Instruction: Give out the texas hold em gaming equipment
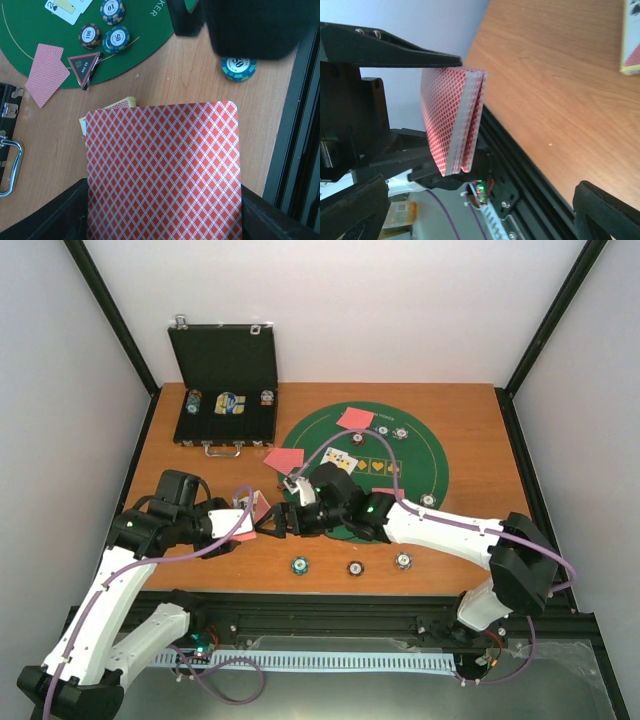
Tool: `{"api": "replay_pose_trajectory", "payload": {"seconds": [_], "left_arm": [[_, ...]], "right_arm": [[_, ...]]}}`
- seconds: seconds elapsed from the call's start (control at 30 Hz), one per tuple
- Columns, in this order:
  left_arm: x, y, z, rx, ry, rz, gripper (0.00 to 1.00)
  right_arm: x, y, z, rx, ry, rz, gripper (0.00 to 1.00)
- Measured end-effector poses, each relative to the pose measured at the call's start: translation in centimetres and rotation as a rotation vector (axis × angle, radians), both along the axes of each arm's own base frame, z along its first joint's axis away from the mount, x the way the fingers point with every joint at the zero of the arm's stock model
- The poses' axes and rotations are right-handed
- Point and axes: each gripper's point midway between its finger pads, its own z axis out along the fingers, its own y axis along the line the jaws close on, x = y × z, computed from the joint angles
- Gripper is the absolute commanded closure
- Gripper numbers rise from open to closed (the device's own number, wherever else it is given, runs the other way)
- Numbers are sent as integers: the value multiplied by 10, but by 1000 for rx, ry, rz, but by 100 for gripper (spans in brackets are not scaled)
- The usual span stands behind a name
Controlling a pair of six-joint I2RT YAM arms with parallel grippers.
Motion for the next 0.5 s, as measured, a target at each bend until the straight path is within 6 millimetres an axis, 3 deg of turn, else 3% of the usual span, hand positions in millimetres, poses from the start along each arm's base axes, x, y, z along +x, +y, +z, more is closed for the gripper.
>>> {"api": "replay_pose_trajectory", "payload": {"seconds": [0.3, 0.5], "left_arm": [[1, -1, 2, -8, -2, 1, 63], [1, -1, 2, -8, -2, 0, 63]], "right_arm": [[-20, 30, -18, 46, 98, 48, 6], [-22, 38, -12, 107, 122, 57, 9]]}}
